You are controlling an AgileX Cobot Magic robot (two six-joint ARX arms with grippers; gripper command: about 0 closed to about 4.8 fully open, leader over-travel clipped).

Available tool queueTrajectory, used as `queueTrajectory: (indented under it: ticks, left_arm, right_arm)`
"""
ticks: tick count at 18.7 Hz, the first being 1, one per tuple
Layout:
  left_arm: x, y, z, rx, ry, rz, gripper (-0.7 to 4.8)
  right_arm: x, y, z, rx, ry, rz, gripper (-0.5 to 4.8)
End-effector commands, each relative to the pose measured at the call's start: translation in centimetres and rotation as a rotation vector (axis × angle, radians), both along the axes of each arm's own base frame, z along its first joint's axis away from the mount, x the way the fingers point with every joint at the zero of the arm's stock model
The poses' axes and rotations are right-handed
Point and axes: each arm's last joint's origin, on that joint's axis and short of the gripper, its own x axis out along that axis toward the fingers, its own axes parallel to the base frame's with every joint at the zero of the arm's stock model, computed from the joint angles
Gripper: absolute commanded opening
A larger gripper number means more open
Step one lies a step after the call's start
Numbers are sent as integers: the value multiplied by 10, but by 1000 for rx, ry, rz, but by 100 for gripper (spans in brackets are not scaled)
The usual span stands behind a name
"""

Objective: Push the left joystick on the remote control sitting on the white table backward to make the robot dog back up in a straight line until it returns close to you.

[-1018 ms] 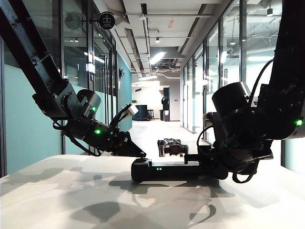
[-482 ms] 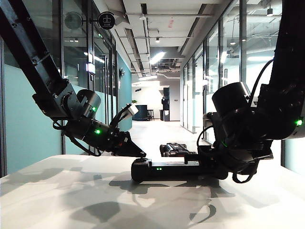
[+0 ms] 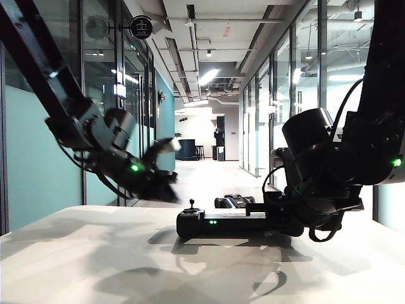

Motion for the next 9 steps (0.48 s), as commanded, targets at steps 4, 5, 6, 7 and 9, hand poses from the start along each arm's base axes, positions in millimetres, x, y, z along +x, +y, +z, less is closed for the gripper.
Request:
queueTrajectory:
  ticks: [4, 5, 6, 7, 9]
  left_arm:
    - [3, 7, 43, 48, -100, 235, -6]
    - [2, 7, 51, 41, -114, 236, -6]
    - [0, 7, 64, 26, -129, 241, -6]
    - [-2, 8, 73, 12, -130, 249, -6]
    - [-5, 9, 87, 10, -139, 261, -6]
  right_arm:
    - [2, 1, 5, 15, -32, -9, 201]
    - [2, 1, 5, 15, -32, -9, 204]
    - [2, 1, 4, 17, -31, -5, 256]
    - [2, 1, 4, 16, -31, -5, 294]
    - [2, 1, 4, 15, -28, -5, 306]
